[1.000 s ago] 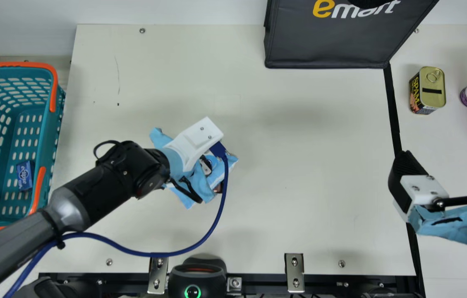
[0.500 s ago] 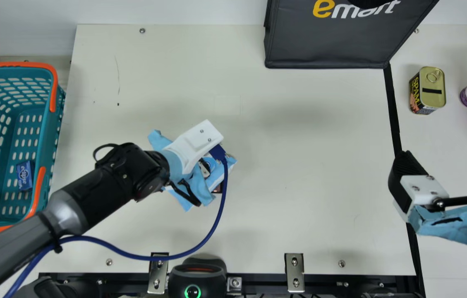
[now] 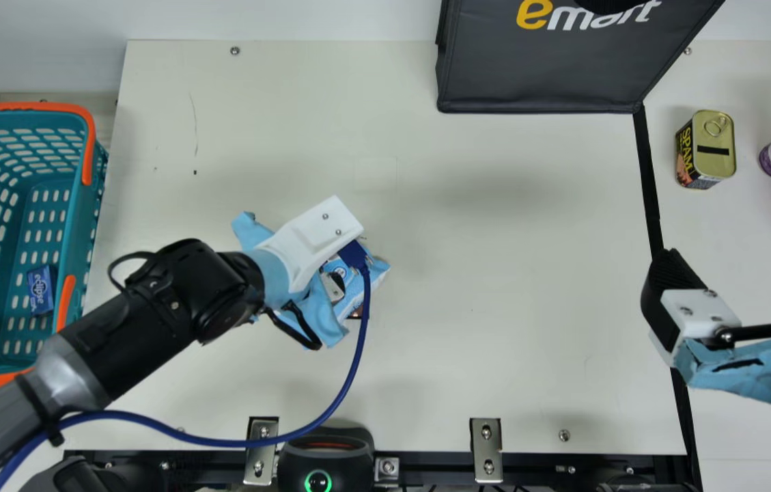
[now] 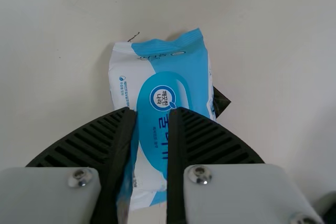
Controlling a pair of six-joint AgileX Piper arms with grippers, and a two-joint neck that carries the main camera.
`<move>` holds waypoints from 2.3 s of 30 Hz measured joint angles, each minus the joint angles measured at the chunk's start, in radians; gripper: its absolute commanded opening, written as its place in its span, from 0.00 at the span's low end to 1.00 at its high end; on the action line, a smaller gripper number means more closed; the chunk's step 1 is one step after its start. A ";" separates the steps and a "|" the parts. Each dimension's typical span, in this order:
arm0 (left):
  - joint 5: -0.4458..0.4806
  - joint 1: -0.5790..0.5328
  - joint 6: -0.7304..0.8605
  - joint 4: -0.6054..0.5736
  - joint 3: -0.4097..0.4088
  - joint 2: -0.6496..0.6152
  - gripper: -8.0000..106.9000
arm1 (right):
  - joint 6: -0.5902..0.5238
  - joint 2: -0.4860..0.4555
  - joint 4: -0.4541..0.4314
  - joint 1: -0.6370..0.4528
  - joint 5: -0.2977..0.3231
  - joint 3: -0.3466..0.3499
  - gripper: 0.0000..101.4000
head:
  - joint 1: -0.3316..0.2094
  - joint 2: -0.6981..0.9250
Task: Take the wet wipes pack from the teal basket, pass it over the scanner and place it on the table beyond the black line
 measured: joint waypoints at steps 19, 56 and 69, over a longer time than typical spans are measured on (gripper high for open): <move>0.039 -0.014 -0.004 -0.006 -0.007 0.008 0.85 | 0.000 0.000 0.000 0.000 -0.001 0.000 0.94 | 0.000 0.002; -0.022 -0.038 -0.200 0.026 0.009 0.173 0.85 | 0.000 0.000 0.000 0.000 -0.001 0.000 0.94 | 0.000 0.000; -0.039 -0.055 -0.245 0.064 0.012 0.195 0.45 | 0.000 0.000 0.000 0.000 -0.001 0.000 0.94 | 0.000 0.002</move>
